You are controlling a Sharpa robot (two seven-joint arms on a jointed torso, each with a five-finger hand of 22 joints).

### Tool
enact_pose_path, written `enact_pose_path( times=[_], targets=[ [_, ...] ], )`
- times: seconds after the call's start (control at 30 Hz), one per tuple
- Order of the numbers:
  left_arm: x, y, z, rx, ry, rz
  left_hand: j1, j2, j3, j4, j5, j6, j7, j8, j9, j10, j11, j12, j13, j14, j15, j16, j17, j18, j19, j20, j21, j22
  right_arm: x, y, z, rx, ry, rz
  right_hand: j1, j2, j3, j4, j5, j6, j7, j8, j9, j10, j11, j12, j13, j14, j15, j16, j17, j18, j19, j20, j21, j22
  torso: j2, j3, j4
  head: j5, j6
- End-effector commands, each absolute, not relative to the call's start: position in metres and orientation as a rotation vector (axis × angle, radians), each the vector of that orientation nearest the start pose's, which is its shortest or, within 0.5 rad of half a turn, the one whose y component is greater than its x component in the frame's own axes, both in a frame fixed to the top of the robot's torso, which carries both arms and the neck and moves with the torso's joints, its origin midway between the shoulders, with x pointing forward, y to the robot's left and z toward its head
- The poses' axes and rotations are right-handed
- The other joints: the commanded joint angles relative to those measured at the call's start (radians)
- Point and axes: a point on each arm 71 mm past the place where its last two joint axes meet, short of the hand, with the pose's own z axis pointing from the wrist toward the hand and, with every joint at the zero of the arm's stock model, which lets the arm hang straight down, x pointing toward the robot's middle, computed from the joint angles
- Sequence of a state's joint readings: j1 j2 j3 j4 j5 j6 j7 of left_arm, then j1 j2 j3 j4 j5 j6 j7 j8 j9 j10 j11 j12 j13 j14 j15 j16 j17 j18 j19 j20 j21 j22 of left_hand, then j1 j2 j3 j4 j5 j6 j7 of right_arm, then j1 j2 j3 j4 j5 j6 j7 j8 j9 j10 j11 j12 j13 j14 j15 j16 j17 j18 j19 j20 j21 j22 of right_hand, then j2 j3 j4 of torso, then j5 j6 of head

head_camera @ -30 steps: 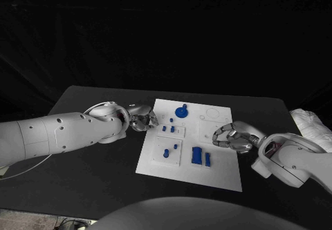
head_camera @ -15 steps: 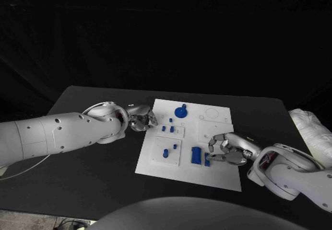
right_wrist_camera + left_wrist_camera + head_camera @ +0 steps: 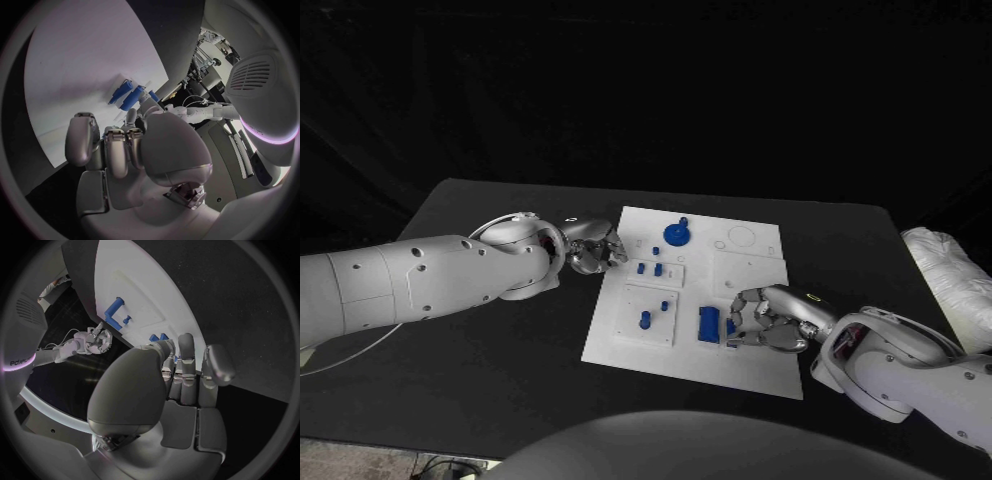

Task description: Assemble the parts on the task board

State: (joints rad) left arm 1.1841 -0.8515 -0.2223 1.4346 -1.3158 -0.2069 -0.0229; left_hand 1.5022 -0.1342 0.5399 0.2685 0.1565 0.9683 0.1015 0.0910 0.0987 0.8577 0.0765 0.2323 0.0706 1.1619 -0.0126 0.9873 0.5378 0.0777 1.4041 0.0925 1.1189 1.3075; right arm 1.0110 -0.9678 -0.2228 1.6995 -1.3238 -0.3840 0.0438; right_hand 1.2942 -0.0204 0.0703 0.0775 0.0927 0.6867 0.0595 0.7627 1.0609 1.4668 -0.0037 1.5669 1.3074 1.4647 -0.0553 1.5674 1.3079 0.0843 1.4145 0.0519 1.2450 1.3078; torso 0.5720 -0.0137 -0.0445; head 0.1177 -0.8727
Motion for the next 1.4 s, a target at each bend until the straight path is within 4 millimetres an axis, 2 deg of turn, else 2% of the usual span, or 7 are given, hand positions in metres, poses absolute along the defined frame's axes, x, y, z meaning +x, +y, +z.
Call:
enact_pose_path(
  times=[0.03, 0.23, 0.57, 1.07, 1.17, 1.27, 1.4],
  targets=[
    [0.463, 0.23, -0.267, 0.132, 1.973, -0.653, 0.006, 0.007, 0.006, -0.002, 0.004, 0.003, 0.006, 0.004, 0.001, 0.005, 0.002, -0.005, -0.001, -0.005, -0.001, -0.004, -0.002, 0.01, -0.008, 0.001, -0.004, 0.148, 0.365, -0.205, -0.306, -0.116, 1.965, 0.877, 0.015, 0.001, -0.004, -0.004, 0.002, -0.012, 0.0, 0.009, 0.001, 0.104, -0.006, 0.004, 0.263, 0.106, -0.008, 0.003, 0.263, -0.01, -0.006, -0.002, -0.008, 0.166, 0.0, 0.0005, 0.0009, -0.001, 0.0],
    [0.463, 0.229, -0.268, 0.134, 1.973, -0.655, 0.006, 0.007, 0.006, -0.002, 0.004, 0.003, 0.006, 0.004, 0.001, 0.005, 0.002, -0.005, -0.001, -0.005, -0.001, -0.004, -0.002, 0.01, -0.008, 0.001, -0.004, 0.148, 0.366, -0.205, -0.309, -0.118, 1.978, 0.86, 0.023, 0.0, -0.005, -0.007, 0.005, -0.018, 0.001, 0.012, 0.002, 0.104, -0.005, 0.004, 0.263, 0.106, -0.008, 0.003, 0.263, -0.01, -0.008, -0.002, -0.011, 0.165, -0.002, 0.0012, 0.0017, 0.001, 0.0],
    [0.464, 0.228, -0.268, 0.135, 1.975, -0.654, 0.006, 0.006, 0.006, -0.002, 0.004, 0.003, 0.006, 0.004, 0.001, 0.007, 0.002, -0.005, -0.001, -0.005, -0.001, -0.004, -0.002, 0.01, -0.008, 0.001, -0.004, 0.148, 0.368, -0.206, -0.311, -0.111, 1.982, 0.847, 0.025, -0.001, -0.006, -0.007, 0.004, -0.019, 0.001, 0.013, 0.002, 0.104, -0.005, 0.004, 0.263, 0.106, -0.008, 0.003, 0.263, -0.008, -0.011, -0.002, -0.017, 0.163, -0.001, 0.0003, 0.0012, 0.0, 0.0],
    [0.464, 0.226, -0.268, 0.138, 1.976, -0.658, 0.006, 0.006, 0.007, -0.002, 0.004, 0.002, 0.006, 0.004, 0.001, 0.008, 0.003, -0.005, -0.001, -0.005, -0.001, -0.004, -0.002, 0.01, -0.009, 0.001, -0.005, 0.148, 0.37, -0.209, -0.311, -0.076, 1.97, 0.839, 0.025, 0.015, -0.011, 0.007, 0.034, -0.034, 0.004, 0.018, -0.003, 0.104, -0.003, 0.004, 0.263, 0.106, -0.006, 0.003, 0.263, -0.006, -0.018, -0.001, -0.03, 0.159, -0.001, 0.0014, 0.0022, 0.005, 0.0],
    [0.464, 0.226, -0.268, 0.138, 1.971, -0.661, 0.007, 0.006, 0.007, -0.002, 0.004, 0.002, 0.006, 0.004, 0.001, 0.008, 0.003, -0.005, -0.001, -0.005, -0.001, -0.004, -0.002, 0.01, -0.009, 0.001, -0.005, 0.148, 0.371, -0.211, -0.309, -0.054, 1.939, 0.853, 0.01, 0.016, -0.02, 0.023, 0.033, -0.032, 0.004, 0.022, -0.006, 0.104, -0.002, 0.004, 0.263, 0.106, -0.005, 0.003, 0.263, -0.006, -0.017, 0.0, -0.028, 0.16, -0.001, 0.0016, 0.0016, 0.007, 0.0],
    [0.463, 0.226, -0.265, 0.138, 1.934, -0.681, 0.008, 0.006, 0.009, -0.003, 0.004, 0.004, 0.007, 0.005, 0.002, 0.011, 0.003, -0.005, 0.0, -0.005, -0.001, -0.003, -0.002, 0.009, -0.007, 0.002, -0.001, 0.149, 0.371, -0.214, -0.302, -0.01, 1.871, 0.893, -0.024, 0.018, -0.04, 0.056, 0.014, -0.017, 0.0, 0.026, -0.017, 0.104, -0.005, 0.004, 0.263, 0.106, -0.007, 0.003, 0.263, -0.008, -0.011, -0.001, -0.018, 0.163, -0.003, -0.0001, 0.0013, 0.008, 0.0],
    [0.46, 0.226, -0.258, 0.128, 1.857, -0.732, 0.0, 0.001, 0.008, 0.003, 0.003, 0.014, 0.011, 0.012, 0.005, 0.027, 0.002, -0.001, 0.0, -0.001, -0.001, 0.0, -0.003, 0.008, -0.005, 0.002, 0.004, 0.15, 0.376, -0.219, -0.288, 0.076, 1.789, 0.954, -0.065, 0.022, -0.062, 0.103, -0.002, 0.009, -0.006, 0.029, -0.034, 0.104, -0.01, 0.004, 0.263, 0.106, -0.011, 0.003, 0.263, -0.01, -0.004, -0.004, -0.006, 0.166, -0.005, 0.0009, 0.0021, 0.01, 0.0]
  ],
)
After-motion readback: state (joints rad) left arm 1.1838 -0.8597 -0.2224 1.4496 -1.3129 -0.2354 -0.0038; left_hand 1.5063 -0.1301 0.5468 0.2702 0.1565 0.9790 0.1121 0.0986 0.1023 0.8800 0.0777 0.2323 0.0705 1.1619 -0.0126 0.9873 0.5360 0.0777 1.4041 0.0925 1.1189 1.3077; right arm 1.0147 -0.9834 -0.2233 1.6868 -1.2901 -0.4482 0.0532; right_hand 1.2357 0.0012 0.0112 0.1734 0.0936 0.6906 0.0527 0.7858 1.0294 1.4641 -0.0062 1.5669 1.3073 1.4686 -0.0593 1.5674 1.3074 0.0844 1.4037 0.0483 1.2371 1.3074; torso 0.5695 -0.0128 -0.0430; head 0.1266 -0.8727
